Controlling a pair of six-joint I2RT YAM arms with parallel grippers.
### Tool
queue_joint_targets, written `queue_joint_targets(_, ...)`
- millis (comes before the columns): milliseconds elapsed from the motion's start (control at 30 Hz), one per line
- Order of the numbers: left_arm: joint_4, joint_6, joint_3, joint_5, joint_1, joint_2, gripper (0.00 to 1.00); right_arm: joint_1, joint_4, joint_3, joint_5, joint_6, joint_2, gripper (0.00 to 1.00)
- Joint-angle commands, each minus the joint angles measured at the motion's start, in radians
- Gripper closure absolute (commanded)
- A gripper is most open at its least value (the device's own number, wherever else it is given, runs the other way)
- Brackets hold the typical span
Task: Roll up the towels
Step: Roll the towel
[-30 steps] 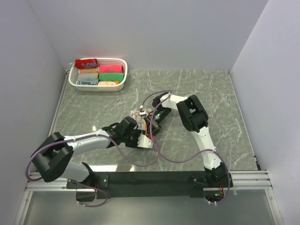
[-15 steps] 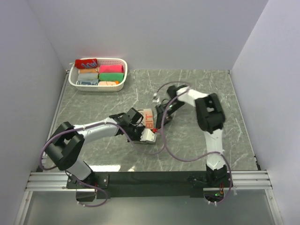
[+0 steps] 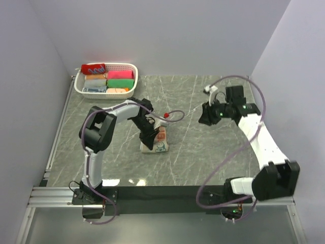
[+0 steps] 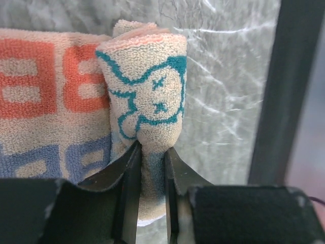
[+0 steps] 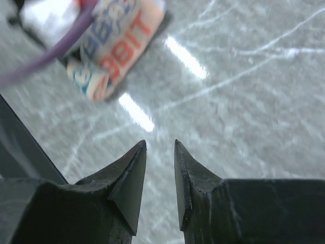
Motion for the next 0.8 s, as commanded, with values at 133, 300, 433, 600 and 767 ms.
queue_joint_targets(133,-0.212,0.013,0.151,-0.107,0.029,0.243,0.87,0.262,-0.043,-0.147,0.194,-0.183,-0.139,0.62)
queue_joint_targets(300,-0.208,0.012,0.183,-0.088,0.053,0.282,0.82,0.451,0.040,-0.129,0.320,-0.220,-0.061,0.43)
queue_joint_targets(433,-0.205,0.019,0.181,-0.082,0.061,0.304,0.77,0.617,0.156,-0.132,0.431,-0.266,-0.032,0.38)
queue_joint_targets(600,-0.209,0.022,0.191,-0.074,0.078,0.321,0.74,0.778,0.351,-0.181,0.467,-0.329,0.048,0.38)
queue_joint_targets(767,-0.215,0.033,0.211,-0.082,0.079,0.327,0.73,0.832,0.442,-0.164,0.434,-0.337,0.187,0.37)
